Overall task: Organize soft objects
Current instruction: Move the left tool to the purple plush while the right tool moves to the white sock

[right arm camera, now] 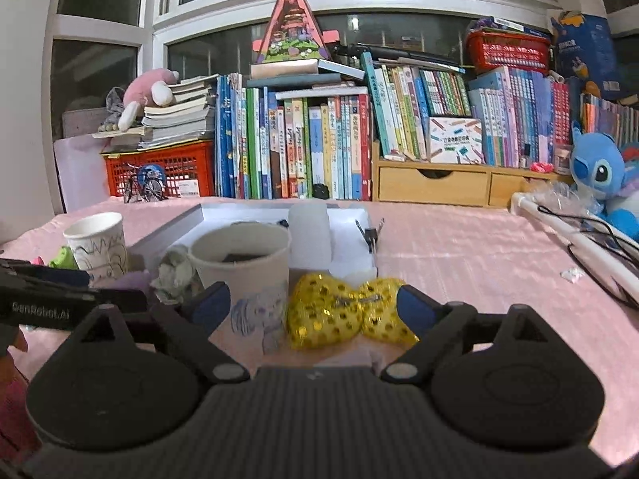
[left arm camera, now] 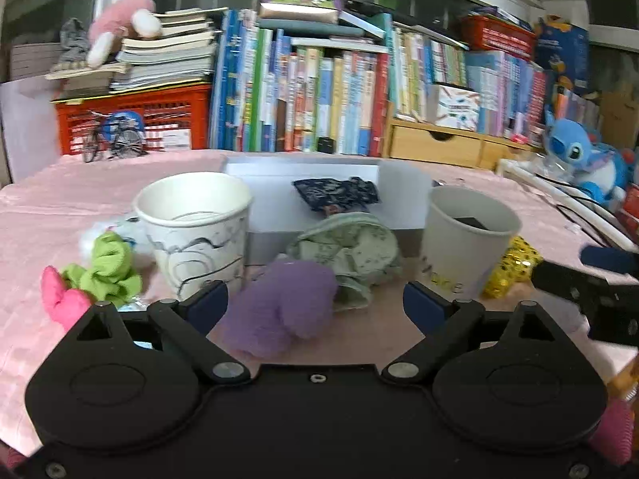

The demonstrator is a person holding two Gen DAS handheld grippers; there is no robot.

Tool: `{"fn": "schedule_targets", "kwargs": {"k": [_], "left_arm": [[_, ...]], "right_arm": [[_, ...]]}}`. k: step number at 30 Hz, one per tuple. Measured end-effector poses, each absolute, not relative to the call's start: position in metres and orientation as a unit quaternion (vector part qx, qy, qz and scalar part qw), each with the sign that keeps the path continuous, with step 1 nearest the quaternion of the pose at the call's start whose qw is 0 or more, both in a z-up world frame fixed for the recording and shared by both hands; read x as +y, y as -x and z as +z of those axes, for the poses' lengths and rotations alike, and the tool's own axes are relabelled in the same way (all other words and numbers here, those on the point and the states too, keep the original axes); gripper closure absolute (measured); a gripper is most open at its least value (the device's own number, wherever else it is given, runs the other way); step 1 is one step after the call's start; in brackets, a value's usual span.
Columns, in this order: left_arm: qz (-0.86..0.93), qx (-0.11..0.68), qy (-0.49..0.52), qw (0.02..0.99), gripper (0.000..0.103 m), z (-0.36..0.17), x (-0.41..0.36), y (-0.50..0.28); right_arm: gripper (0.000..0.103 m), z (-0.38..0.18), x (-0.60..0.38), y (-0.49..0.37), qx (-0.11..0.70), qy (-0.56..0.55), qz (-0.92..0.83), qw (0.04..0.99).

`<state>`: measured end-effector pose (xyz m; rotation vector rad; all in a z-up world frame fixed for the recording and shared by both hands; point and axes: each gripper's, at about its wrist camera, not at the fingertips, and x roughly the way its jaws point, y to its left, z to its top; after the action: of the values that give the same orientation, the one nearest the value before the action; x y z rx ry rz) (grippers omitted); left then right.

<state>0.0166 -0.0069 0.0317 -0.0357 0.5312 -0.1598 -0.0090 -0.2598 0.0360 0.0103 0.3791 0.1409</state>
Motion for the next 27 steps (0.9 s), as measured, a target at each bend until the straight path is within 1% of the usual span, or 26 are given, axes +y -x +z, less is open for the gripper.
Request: {"fn": "schedule_targets", "kwargs": {"k": [8, 15, 20, 25, 27], "left_arm": [[-0.051, 0.280, 0.036, 0.958, 0.008, 0.016, -0.005, -0.029], [-0.037, 0.289, 0.065, 0.954, 0.008, 0.009, -0.002, -0.040], [-0.027, 0.289, 0.076, 0.954, 0.010, 0.006, -0.002, -0.045], [-0.023, 0.298, 0.086, 0.950, 0.015, 0.003, 0.000, -0.051], [-0.022, 0.302, 0.091, 0.949, 0.018, 0.001, 0.000, -0.053]], "right_arm": [[0.006, 0.016, -0.260, 0.017, 0.203, -0.005, 0.044, 0.978], [0.006, 0.008, -0.260, 0.025, 0.201, 0.010, 0.019, 0.979], [0.007, 0.011, -0.259, 0.036, 0.171, 0.012, 0.007, 0.985], [0.016, 0.014, -0.251, 0.051, 0.150, 0.019, 0.036, 0.988], [0.022, 0.014, -0.248, 0.053, 0.157, 0.021, 0.047, 0.986]]}}
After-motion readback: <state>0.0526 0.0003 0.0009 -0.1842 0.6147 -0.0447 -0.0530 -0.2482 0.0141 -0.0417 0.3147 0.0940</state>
